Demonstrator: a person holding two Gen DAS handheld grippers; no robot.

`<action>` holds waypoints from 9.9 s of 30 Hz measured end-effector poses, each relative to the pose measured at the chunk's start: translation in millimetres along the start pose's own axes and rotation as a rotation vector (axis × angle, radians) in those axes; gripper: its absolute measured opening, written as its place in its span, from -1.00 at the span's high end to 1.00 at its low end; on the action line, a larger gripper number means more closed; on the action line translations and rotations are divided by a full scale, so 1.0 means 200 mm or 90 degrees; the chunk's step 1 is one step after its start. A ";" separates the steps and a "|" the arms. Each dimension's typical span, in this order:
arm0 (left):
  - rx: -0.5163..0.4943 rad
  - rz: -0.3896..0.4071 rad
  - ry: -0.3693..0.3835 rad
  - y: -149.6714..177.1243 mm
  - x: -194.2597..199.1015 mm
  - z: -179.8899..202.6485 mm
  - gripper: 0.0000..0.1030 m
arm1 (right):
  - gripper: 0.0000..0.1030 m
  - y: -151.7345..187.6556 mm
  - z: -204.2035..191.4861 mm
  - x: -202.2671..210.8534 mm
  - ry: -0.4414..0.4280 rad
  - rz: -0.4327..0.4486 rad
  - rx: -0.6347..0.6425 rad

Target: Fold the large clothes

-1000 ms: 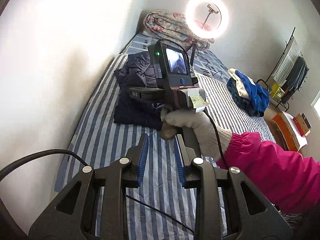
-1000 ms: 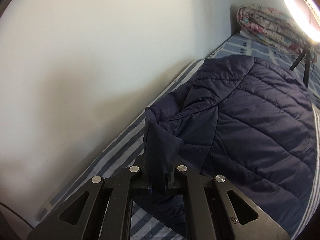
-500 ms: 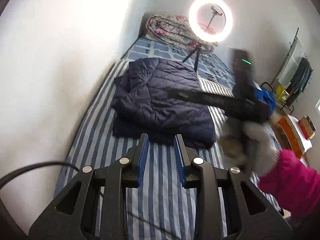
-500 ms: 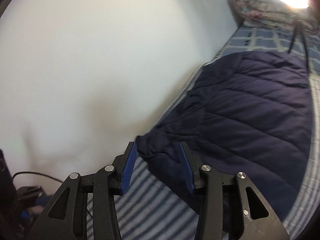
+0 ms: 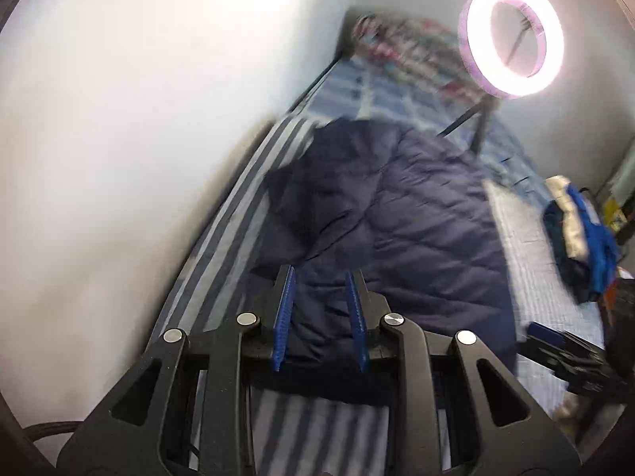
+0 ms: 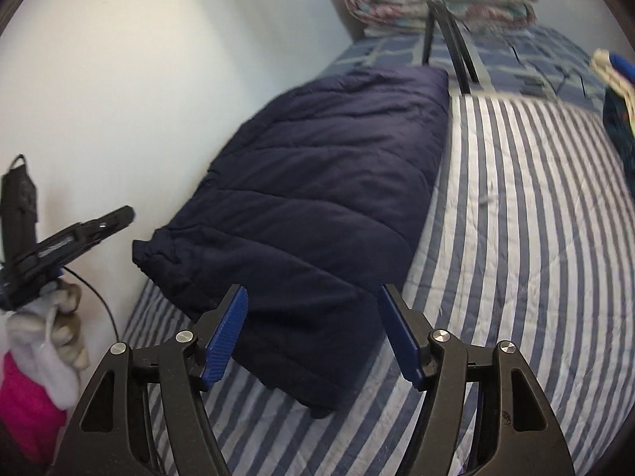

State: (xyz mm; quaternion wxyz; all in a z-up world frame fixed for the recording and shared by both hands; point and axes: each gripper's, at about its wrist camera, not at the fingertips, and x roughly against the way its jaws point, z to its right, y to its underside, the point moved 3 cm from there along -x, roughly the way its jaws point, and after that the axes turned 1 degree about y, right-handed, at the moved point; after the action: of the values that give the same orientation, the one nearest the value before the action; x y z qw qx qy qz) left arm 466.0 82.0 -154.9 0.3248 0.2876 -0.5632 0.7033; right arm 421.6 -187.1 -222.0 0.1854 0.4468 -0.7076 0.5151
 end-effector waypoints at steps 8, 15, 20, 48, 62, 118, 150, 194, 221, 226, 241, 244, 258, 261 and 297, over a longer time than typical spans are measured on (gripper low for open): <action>-0.026 -0.079 -0.073 0.22 -0.31 -0.14 0.49 | -0.41 0.12 0.08 -0.08 -0.045 -0.055 -0.056; -0.001 -0.093 -0.036 0.23 -0.31 -0.19 0.49 | -0.41 0.17 0.13 -0.21 -0.180 -0.095 -0.158; -0.012 -0.096 -0.032 0.22 -0.27 -0.15 0.49 | 0.29 0.16 0.09 -0.24 -0.171 -0.107 -0.158; -0.215 -0.208 0.108 0.83 0.21 0.59 0.50 | 0.49 0.64 0.21 0.59 0.040 -0.166 -0.024; -0.234 -0.041 0.144 0.43 0.43 0.81 0.49 | -0.04 0.47 0.24 0.95 0.182 0.061 0.125; 0.269 -0.251 0.470 0.41 -0.38 0.06 -0.54 | -0.62 0.37 0.88 0.53 -0.108 -0.014 -0.207; 0.066 -0.205 0.327 0.32 -0.25 0.64 0.54 | 0.35 0.24 0.58 0.39 -0.109 -0.040 -0.114; -0.250 -0.084 0.367 0.36 0.33 1.99 0.67 | 0.65 0.15 0.62 1.46 0.340 0.018 0.137; -0.369 0.045 0.388 -0.15 0.01 2.88 0.68 | 0.67 -0.40 1.16 1.58 0.476 0.104 0.108; -0.375 0.069 0.380 -0.26 -0.06 2.99 0.68 | 0.68 -0.50 1.25 1.56 0.481 0.113 0.107; -0.324 0.057 0.337 -0.52 -0.59 3.15 0.68 | 0.68 -0.76 1.49 1.32 0.465 0.125 0.116; -0.303 0.034 0.336 -0.52 -0.68 3.13 0.68 | 0.68 -0.74 1.54 1.25 0.456 0.106 0.109; -0.304 0.017 0.301 -0.44 -0.77 3.10 0.37 | 0.18 -0.68 1.83 1.30 0.459 0.085 0.006; -0.305 0.025 0.288 -0.43 -0.75 3.07 0.20 | 0.12 -0.67 1.86 1.32 0.486 0.087 0.001; -0.370 0.203 0.335 -0.09 0.83 2.49 0.05 | -0.19 -0.30 0.89 2.01 0.489 0.254 0.026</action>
State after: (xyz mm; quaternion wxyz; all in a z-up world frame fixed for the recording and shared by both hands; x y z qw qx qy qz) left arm 396.3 -381.4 83.0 0.4123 -0.0960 -0.6734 0.6060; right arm 292.5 -528.2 30.5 0.3232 0.0806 -0.6495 0.6836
